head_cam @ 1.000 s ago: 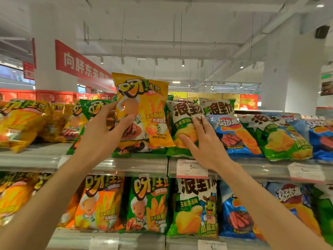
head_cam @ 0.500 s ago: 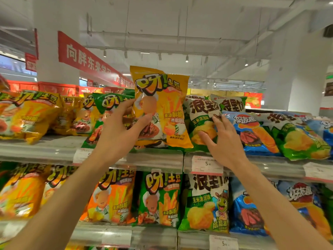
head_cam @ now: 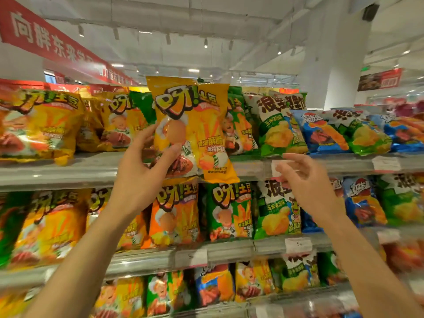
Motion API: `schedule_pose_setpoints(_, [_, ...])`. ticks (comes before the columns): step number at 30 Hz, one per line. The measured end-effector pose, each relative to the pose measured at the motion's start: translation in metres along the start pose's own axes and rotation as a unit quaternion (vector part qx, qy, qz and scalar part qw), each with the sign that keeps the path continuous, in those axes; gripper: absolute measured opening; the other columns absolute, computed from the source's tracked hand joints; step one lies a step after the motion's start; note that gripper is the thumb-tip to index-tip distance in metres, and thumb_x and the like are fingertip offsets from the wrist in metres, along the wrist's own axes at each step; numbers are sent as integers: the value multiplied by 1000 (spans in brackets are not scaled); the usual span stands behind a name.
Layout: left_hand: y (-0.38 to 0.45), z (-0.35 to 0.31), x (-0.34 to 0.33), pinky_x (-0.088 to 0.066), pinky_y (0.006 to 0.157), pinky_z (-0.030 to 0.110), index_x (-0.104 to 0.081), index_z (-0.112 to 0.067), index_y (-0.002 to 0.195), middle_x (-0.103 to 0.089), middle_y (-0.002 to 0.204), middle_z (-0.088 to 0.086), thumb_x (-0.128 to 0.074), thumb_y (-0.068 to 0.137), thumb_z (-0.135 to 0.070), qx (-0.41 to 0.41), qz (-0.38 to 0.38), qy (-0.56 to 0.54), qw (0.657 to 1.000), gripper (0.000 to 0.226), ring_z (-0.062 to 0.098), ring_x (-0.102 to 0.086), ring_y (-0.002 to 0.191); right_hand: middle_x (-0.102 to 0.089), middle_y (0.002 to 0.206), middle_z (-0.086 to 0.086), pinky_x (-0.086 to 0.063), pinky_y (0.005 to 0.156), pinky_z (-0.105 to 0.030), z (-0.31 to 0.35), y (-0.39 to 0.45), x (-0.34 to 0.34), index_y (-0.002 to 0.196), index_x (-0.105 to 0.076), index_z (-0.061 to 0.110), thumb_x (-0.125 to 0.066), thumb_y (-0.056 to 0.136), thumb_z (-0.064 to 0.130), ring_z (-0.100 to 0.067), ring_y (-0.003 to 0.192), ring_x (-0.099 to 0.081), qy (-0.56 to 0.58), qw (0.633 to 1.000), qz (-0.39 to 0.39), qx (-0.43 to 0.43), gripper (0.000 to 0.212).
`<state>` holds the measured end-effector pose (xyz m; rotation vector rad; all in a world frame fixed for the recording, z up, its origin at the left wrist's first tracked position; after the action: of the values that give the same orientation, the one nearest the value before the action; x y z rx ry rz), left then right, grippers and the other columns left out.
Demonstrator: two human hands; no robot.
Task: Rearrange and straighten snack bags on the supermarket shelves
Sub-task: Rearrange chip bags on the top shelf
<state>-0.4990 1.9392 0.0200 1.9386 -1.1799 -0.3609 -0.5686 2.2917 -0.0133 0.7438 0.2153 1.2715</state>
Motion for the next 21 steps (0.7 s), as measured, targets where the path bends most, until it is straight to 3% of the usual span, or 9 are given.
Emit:
schedule_pose_setpoints(3, [-23,11,17,-47,85,19,-48,-44,144,-60,129,-25,-65,83,-71,19,-16,-12,1000,68,-16,-54,113,-76,102,3,-60,82,-34,-7,-27,-9,120,-65,27,-66,97,36,-13,91,-73,41,999,8,-20,25])
schedule_pose_setpoints(7, [-51,15,32,-50,77,6,-56,-42,137,-66,118,-34,-69,92,-50,21,-33,-38,998,47,-11,-62,110,-78,93,5,-61,76,-28,-15,-48,-15,117,-68,22,-66,96,30,-11,83,-74,81,996,10,-30,23])
schedule_pose_setpoints(13, [-76,26,56,-56,84,24,-56,-46,136,-68,124,-24,-67,86,-64,45,-52,-28,997,54,-1,-65,115,-78,93,10,-57,72,-15,-18,-57,-29,111,-68,27,-66,97,27,-8,82,-74,122,992,25,-22,15])
schedule_pose_setpoints(17, [-79,32,75,-54,78,10,-56,-43,138,-69,123,-22,-69,85,-63,58,-60,-42,996,58,-1,-65,114,-78,93,12,-56,71,-12,-12,-61,-49,113,-67,30,-65,96,31,-5,84,-74,116,992,38,-19,17])
schedule_pose_setpoints(21, [-73,43,103,-55,76,11,-56,-44,137,-70,121,-25,-69,87,-58,62,-83,-44,994,54,-3,-67,111,-78,92,9,-58,74,-16,4,-64,-68,110,-67,32,-67,94,31,-7,85,-74,107,993,45,-20,16])
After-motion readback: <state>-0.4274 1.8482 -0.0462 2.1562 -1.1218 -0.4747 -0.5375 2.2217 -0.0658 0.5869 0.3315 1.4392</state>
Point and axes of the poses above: each hand's wrist, its own y-axis towards the middle knuckle, its own x-axis out of the back of the hand, z = x × y, the point moved 9 cm from there along y, towards the middle knuckle
